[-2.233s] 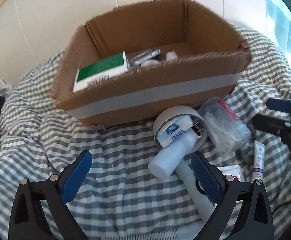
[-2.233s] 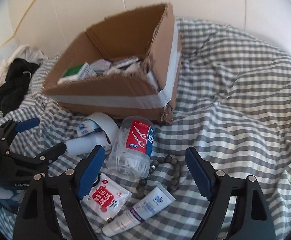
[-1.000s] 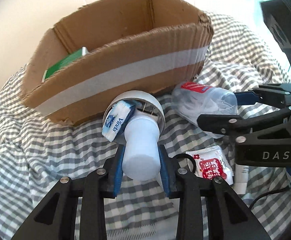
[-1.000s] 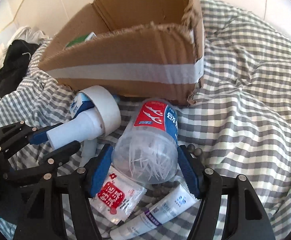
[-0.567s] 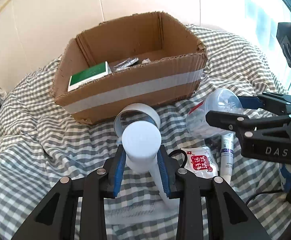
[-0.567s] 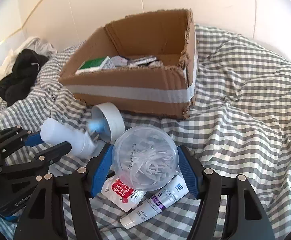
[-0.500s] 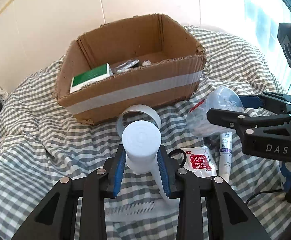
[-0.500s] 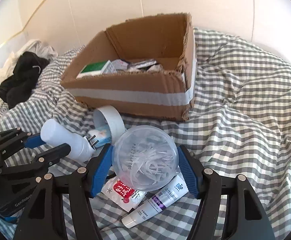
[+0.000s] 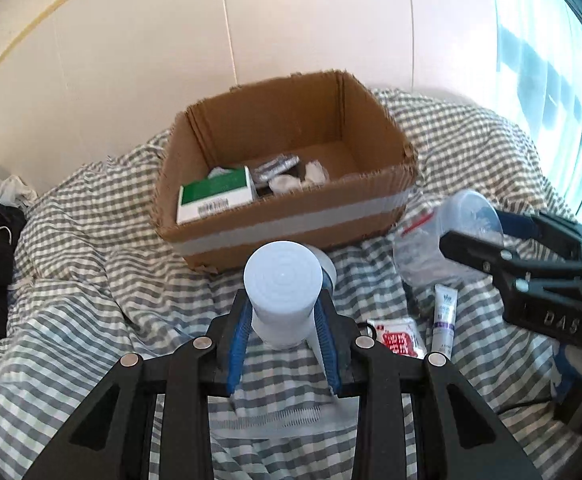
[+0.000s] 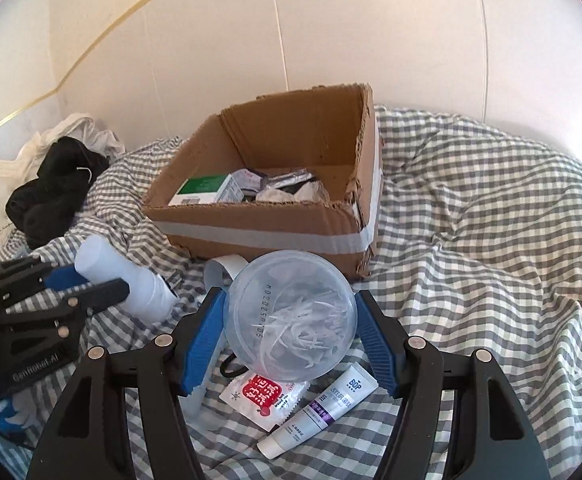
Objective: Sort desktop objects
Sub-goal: 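Lift bottle and cup and carry them over the cardboard box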
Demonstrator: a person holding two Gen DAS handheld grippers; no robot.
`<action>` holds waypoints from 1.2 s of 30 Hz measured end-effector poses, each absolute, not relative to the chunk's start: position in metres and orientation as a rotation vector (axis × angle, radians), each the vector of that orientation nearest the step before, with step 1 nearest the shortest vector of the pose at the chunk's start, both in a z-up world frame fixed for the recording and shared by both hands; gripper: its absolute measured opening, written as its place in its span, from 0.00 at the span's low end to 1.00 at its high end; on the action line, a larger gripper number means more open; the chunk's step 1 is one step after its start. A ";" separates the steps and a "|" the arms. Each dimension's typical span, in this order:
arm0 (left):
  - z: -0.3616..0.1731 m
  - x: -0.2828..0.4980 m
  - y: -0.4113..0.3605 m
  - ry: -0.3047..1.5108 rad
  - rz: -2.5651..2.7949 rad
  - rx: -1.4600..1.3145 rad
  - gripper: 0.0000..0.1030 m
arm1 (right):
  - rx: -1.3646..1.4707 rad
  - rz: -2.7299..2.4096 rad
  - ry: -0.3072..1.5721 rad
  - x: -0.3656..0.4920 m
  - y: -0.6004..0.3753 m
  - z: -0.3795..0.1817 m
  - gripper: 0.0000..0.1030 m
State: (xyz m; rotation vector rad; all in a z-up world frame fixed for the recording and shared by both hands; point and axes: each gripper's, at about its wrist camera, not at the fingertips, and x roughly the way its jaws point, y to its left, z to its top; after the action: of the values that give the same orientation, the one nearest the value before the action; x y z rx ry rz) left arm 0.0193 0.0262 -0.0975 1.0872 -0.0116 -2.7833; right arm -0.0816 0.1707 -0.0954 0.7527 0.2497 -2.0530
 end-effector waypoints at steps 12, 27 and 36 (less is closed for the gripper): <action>-0.051 0.012 0.008 0.029 -2.822 0.908 0.31 | 0.638 -2.055 0.163 -0.070 0.175 -0.053 0.63; -0.008 -0.031 -0.024 0.066 -2.855 0.712 0.31 | 0.422 -2.075 0.109 -0.081 0.153 0.023 0.63; -0.004 -0.064 -0.036 0.066 -2.878 0.663 0.31 | 0.337 -2.095 0.116 -0.104 0.118 0.044 0.63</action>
State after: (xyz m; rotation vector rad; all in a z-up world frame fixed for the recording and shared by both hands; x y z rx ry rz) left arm -0.0639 -0.0361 -0.0037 0.6633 0.0660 -2.8781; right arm -0.1036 0.1176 0.0437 0.3375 0.1157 -2.0945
